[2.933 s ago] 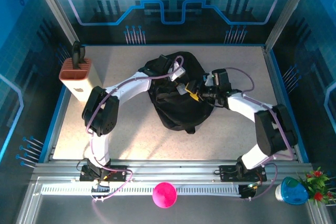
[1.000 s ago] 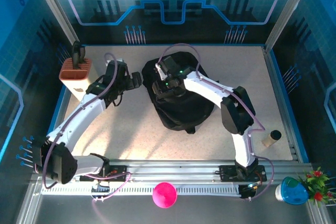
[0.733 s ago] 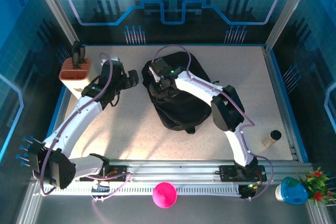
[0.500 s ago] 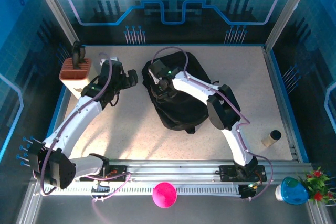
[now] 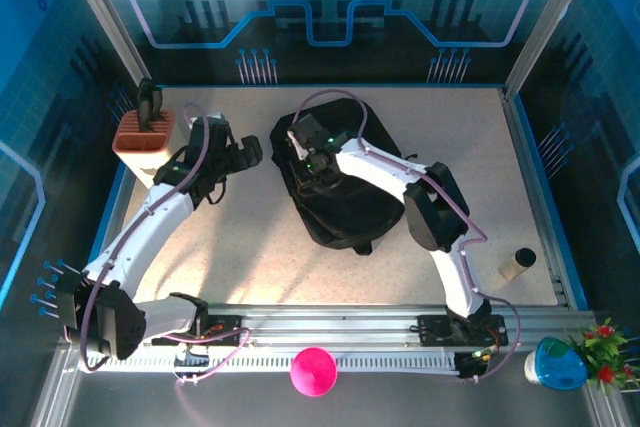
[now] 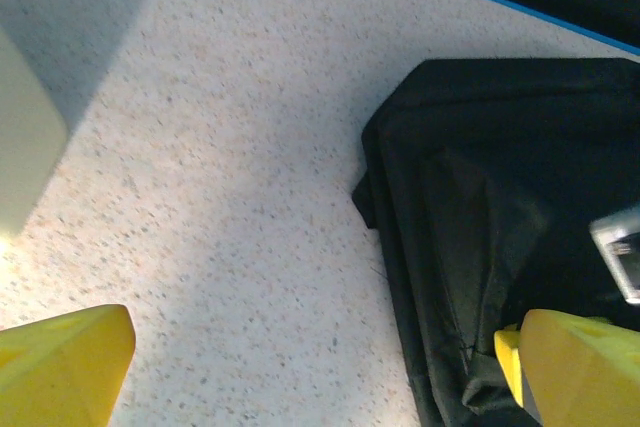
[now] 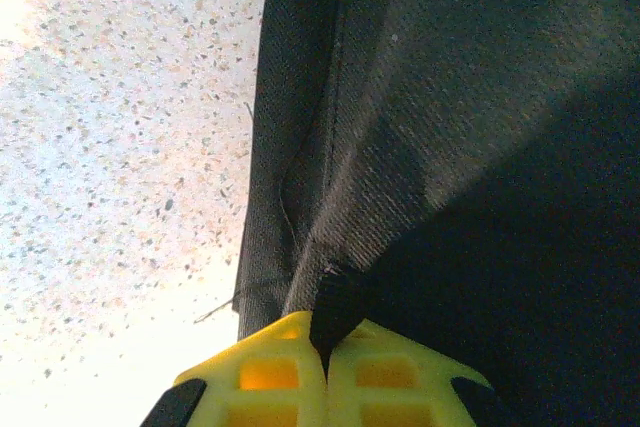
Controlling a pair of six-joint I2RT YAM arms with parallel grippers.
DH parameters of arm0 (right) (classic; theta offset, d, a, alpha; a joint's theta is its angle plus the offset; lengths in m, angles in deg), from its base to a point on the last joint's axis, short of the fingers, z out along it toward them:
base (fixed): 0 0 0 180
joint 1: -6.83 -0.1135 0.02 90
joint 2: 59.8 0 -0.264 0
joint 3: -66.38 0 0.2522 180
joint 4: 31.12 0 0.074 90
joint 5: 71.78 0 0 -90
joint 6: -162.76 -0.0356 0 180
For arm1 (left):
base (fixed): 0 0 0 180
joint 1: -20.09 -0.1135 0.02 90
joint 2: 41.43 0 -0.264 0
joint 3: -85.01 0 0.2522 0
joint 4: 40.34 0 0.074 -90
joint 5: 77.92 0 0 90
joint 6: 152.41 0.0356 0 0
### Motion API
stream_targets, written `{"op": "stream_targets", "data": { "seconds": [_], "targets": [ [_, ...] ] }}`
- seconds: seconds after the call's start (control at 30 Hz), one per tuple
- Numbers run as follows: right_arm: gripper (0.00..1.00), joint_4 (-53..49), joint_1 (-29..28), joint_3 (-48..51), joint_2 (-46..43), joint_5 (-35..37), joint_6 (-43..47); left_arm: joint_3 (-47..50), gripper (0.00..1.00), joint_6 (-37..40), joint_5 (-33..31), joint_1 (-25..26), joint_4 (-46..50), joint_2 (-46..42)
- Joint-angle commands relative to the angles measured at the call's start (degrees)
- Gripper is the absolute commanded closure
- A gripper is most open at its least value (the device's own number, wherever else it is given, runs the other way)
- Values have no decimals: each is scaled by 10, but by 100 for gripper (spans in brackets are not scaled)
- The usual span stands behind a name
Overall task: Pack the student bag
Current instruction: Zip the student bag at the center of the table.
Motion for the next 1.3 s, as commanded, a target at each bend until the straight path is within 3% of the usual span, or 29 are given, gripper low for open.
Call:
{"op": "stream_targets", "data": {
  "seconds": [0.0,0.23,0.37,0.47,0.77,1.0,1.27],
  "targets": [
    [100,47,18,43,-61,-33,-29,24,1,-38,95,-10,-26,10],
    [100,90,37,112,-114,-26,-58,59,12,-90,300,-11,-131,85],
    [100,102,48,134,-122,-36,-73,59,23,-133,400,-10,-198,154],
    [100,107,54,140,-122,-47,-80,60,35,-176,440,-5,-245,201],
    [100,115,63,147,-121,-75,-90,59,56,-257,463,6,-363,270],
    [100,118,66,150,-120,-88,-95,36,69,-265,472,16,-368,306],
    [100,118,70,153,-120,-89,-99,18,73,-262,493,21,-365,336]
  ]
}}
